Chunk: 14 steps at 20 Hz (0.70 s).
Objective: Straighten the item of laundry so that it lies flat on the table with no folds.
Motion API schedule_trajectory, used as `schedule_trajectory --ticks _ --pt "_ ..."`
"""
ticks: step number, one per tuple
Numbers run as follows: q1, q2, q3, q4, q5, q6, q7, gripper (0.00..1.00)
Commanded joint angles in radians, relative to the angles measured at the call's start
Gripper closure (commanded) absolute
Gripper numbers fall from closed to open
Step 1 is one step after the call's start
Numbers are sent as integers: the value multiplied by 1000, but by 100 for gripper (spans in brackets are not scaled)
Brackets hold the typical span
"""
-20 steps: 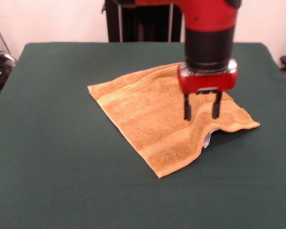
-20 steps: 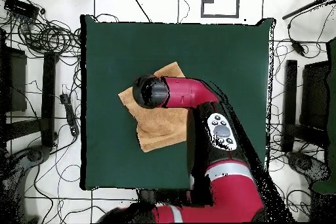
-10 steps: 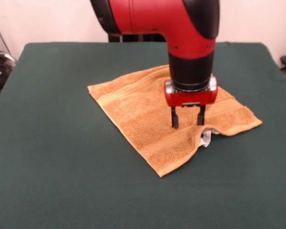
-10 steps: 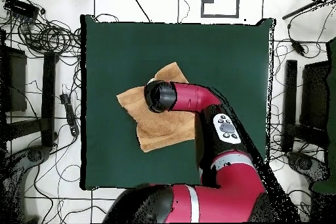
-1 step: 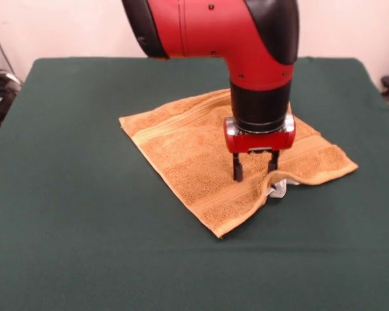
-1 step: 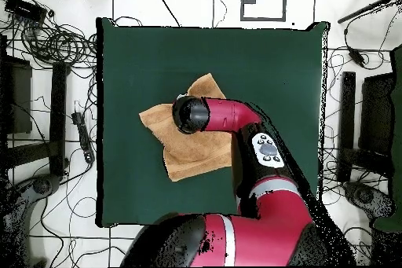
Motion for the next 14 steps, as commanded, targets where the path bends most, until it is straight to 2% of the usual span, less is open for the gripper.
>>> schedule_trajectory --ticks 1,7,14 --pt "-28 176 -16 -134 -123 -57 -47 0" --pt "-62 153 -22 -191 -196 -27 -113 0" --pt "-80 98 -23 -182 -249 22 -118 0"
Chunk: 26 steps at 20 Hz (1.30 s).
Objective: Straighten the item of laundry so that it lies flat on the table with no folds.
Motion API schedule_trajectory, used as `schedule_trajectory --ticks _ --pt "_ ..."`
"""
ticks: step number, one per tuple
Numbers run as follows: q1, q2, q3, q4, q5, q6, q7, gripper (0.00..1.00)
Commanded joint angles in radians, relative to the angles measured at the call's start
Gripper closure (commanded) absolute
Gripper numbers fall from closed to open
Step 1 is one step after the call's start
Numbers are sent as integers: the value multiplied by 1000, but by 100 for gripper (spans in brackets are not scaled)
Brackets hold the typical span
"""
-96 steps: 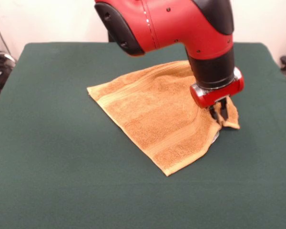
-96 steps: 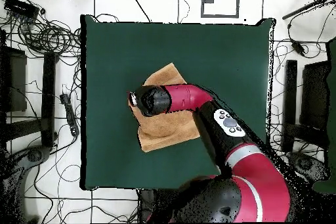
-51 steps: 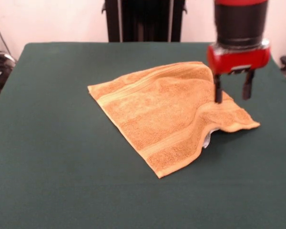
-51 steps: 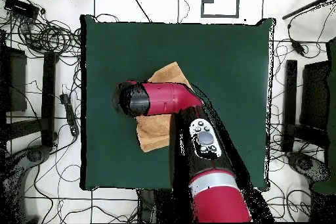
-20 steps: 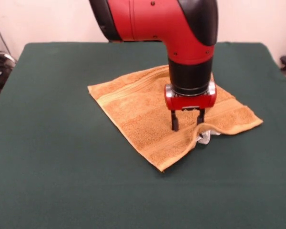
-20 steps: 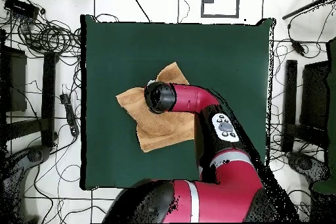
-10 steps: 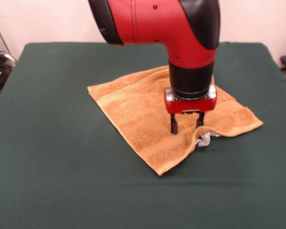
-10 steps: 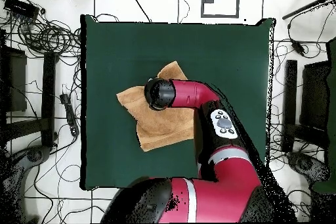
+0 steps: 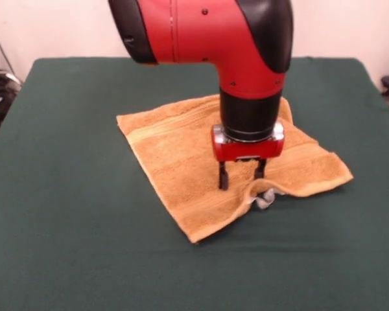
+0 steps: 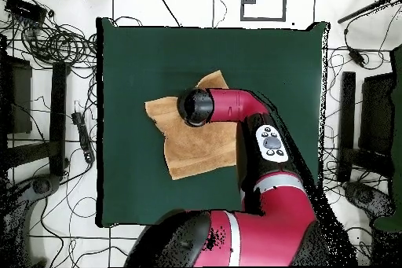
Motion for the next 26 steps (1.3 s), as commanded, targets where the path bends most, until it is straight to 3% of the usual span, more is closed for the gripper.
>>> schedule_trajectory --ticks 1,12,19,22,26 --pt "-68 74 -34 -84 -161 -59 -120 0" --pt "-143 27 38 -82 -212 -5 -162 0" --pt "-160 47 78 -3 -209 -101 -75 0" --pt "-198 27 157 104 -176 -186 -49 0" --pt "-92 -71 74 165 -156 -169 95 0"
